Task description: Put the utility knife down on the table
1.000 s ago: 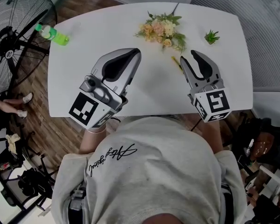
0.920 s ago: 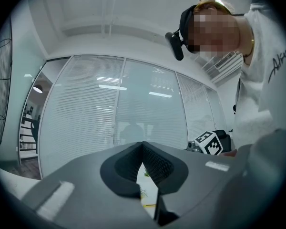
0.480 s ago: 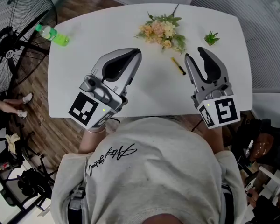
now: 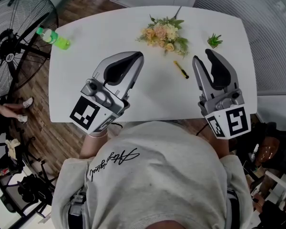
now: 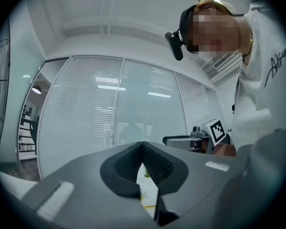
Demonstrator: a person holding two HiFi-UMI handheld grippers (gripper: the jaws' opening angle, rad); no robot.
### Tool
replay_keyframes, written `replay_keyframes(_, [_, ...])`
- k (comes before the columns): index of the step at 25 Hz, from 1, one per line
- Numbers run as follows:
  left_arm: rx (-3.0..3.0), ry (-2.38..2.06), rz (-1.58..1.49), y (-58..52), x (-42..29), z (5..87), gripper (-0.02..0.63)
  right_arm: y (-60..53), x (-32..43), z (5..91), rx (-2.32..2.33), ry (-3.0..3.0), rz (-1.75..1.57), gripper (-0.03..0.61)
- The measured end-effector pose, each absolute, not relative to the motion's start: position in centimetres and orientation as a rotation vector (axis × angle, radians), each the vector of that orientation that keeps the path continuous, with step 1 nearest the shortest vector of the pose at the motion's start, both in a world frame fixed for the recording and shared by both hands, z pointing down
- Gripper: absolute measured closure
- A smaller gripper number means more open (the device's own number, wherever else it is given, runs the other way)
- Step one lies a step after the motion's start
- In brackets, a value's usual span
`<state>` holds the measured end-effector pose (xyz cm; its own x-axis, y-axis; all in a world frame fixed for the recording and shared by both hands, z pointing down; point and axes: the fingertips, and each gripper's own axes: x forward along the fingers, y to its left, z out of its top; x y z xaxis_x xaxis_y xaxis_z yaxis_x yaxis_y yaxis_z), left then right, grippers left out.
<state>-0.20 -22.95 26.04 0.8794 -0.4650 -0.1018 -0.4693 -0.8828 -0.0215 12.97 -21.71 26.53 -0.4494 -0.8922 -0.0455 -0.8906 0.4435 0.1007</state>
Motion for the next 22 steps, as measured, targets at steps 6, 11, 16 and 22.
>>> replay_keyframes(6, [-3.000, 0.734, 0.152, -22.87, 0.04, 25.74, 0.614, -21.33, 12.86, 25.69, 1.633, -2.682, -0.194, 0.457])
replay_keyframes(11, [-2.997, 0.721, 0.159, -22.70, 0.19, 25.46, 0.614, -21.05, 12.65, 25.61, 1.627, -2.691, -0.199, 0.479])
replay_keyframes(16, [-2.998, 0.718, 0.158, -22.61, 0.21, 25.55, 0.614, -20.92, 12.63, 25.77, 1.622, -2.706, -0.193, 0.526])
replay_keyframes(22, [-2.996, 0.724, 0.161, -22.78, 0.16, 25.53, 0.614, -21.04, 12.49, 25.94, 1.610, -2.716, -0.195, 0.557])
